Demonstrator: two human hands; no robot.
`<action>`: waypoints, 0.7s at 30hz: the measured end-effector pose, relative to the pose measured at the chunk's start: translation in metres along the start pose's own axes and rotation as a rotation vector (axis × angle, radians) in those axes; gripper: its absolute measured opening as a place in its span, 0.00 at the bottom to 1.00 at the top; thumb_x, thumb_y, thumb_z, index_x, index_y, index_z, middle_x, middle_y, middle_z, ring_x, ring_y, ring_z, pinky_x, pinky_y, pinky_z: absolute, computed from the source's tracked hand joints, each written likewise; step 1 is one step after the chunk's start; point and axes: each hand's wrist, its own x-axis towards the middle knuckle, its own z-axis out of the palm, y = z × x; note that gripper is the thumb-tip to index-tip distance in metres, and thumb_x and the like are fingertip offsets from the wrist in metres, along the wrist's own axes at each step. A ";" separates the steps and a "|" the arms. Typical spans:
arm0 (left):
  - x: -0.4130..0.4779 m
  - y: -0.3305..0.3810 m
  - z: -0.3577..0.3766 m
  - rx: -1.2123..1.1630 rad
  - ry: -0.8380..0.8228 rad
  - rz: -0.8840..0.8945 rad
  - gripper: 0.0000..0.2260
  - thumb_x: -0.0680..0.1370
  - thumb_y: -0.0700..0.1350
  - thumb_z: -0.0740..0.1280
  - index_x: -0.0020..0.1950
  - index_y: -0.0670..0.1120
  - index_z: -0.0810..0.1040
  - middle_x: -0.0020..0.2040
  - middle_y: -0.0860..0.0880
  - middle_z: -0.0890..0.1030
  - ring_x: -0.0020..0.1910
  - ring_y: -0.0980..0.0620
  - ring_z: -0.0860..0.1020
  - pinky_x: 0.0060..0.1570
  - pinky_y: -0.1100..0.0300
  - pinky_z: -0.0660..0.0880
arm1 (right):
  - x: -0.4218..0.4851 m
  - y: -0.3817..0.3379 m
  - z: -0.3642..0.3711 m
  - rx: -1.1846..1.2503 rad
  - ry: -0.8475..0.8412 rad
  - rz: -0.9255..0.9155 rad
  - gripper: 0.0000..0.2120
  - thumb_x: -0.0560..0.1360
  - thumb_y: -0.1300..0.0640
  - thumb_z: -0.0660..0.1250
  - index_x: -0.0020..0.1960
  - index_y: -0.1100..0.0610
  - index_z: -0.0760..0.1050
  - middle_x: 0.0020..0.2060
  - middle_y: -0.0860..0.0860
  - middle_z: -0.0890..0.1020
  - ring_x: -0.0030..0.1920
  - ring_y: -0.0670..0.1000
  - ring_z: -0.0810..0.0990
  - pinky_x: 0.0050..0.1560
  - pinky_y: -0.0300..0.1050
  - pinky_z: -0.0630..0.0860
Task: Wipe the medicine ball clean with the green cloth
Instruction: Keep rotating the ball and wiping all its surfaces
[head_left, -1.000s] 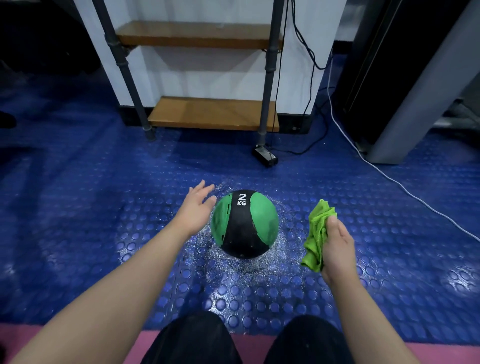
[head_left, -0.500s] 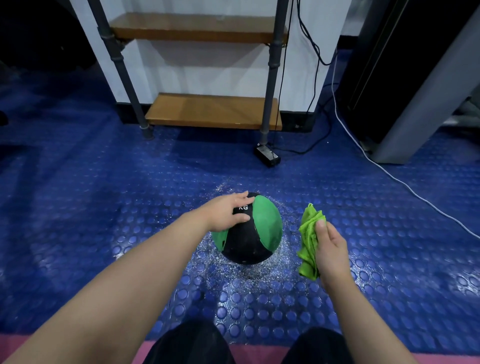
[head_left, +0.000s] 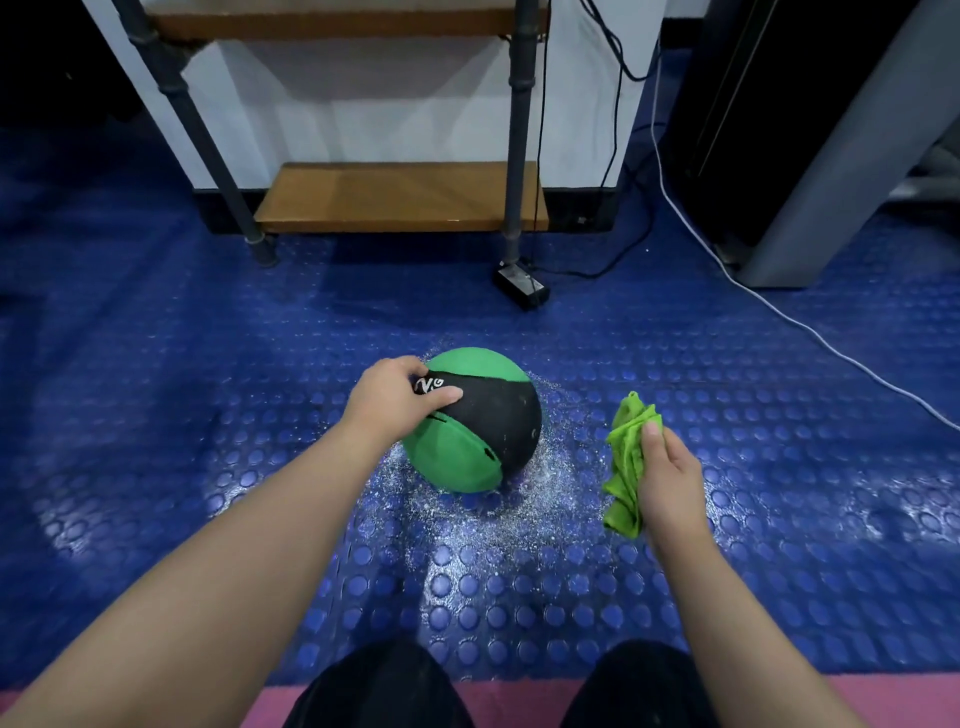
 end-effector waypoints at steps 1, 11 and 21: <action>0.000 -0.003 0.000 -0.016 0.017 -0.018 0.19 0.70 0.60 0.74 0.52 0.48 0.81 0.45 0.51 0.80 0.49 0.49 0.78 0.44 0.55 0.73 | 0.001 0.001 0.000 0.002 0.001 0.009 0.15 0.81 0.50 0.56 0.40 0.54 0.76 0.36 0.54 0.73 0.37 0.53 0.72 0.29 0.43 0.75; -0.001 -0.013 0.006 -0.149 -0.055 -0.095 0.22 0.69 0.58 0.76 0.56 0.50 0.74 0.57 0.47 0.71 0.53 0.48 0.76 0.53 0.54 0.74 | 0.003 0.009 0.008 0.050 0.013 0.040 0.17 0.81 0.51 0.56 0.42 0.61 0.74 0.35 0.54 0.71 0.36 0.53 0.69 0.30 0.45 0.76; -0.012 0.001 0.038 -0.361 -0.283 -0.138 0.45 0.57 0.70 0.75 0.69 0.77 0.56 0.75 0.48 0.65 0.68 0.43 0.72 0.63 0.40 0.73 | 0.003 -0.001 0.096 -0.305 -0.149 -0.422 0.23 0.81 0.46 0.52 0.75 0.44 0.58 0.75 0.51 0.61 0.75 0.50 0.55 0.73 0.49 0.56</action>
